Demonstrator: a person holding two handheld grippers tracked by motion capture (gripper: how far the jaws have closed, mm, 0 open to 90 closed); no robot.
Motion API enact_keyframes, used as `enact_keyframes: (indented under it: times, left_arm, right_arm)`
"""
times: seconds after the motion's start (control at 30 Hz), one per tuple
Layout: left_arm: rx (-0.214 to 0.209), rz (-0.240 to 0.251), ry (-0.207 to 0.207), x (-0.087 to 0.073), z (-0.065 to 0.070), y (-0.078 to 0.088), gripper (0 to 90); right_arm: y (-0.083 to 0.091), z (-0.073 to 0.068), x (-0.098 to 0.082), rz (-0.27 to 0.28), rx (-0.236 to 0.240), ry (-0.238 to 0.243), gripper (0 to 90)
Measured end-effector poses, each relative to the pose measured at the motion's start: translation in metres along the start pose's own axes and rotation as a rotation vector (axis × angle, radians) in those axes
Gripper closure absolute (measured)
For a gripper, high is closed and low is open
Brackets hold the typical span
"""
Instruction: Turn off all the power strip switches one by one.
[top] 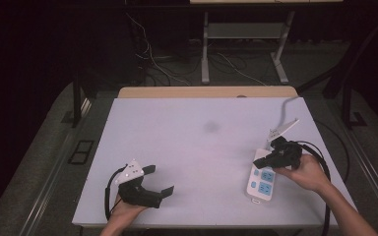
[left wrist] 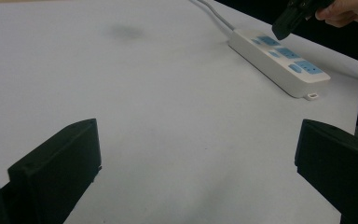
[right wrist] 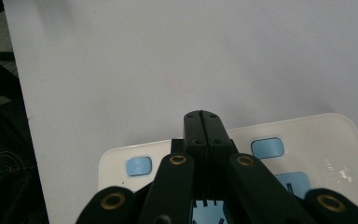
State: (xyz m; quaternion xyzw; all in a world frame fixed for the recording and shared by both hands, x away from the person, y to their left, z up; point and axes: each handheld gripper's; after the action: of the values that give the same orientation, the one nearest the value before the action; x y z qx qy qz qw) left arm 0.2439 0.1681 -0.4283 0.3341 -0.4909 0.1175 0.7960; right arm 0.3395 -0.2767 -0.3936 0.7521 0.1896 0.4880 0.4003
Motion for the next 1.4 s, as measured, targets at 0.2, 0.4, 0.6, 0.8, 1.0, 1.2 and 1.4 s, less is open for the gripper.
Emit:
enact_keyframes:
  times: [0.2,0.4,0.6,0.8,1.0,1.2,1.4]
  left_arm:
    - [0.0,0.0,0.0,0.0,0.0,0.0,0.0]
    - [-0.001,0.0,0.001,0.0,0.0,0.0,0.0]
    - [-0.002,0.0,0.002,0.0,0.0,0.0,0.0]
    - [-0.001,0.001,0.003,0.0,0.0,0.0,0.0]
    - [-0.004,-0.001,0.001,0.0,0.0,0.0,0.0]
    - [-0.005,-0.003,-0.002,0.0,0.0,0.0,0.0]
    - [-0.006,-0.004,-0.003,0.0,0.001,-0.001,0.0]
  right_arm:
    - [-0.005,0.002,-0.004,-0.007,0.009,-0.01,90.0]
    - [-0.009,0.003,-0.007,-0.012,0.015,-0.016,90.0]
    - [-0.013,0.002,-0.008,-0.025,0.018,-0.016,90.0]
    - [-0.016,0.002,-0.01,-0.031,0.021,-0.021,90.0]
    - [-0.016,0.001,-0.01,-0.029,0.009,-0.013,90.0]
    - [-0.015,0.002,-0.012,-0.015,0.001,-0.014,90.0]
    - [-0.015,-0.001,-0.011,-0.021,-0.014,-0.003,90.0]
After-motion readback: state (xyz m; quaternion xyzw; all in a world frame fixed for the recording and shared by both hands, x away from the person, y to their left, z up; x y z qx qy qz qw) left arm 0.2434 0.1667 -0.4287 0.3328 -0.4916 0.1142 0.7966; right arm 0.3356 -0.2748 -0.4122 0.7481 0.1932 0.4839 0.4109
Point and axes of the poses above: each handheld gripper's, and its own axes: y roughly backward along the jaws, x roughly out of its top, z roughly to its right, and after that the axes turned 6 degrees about y, right-handed
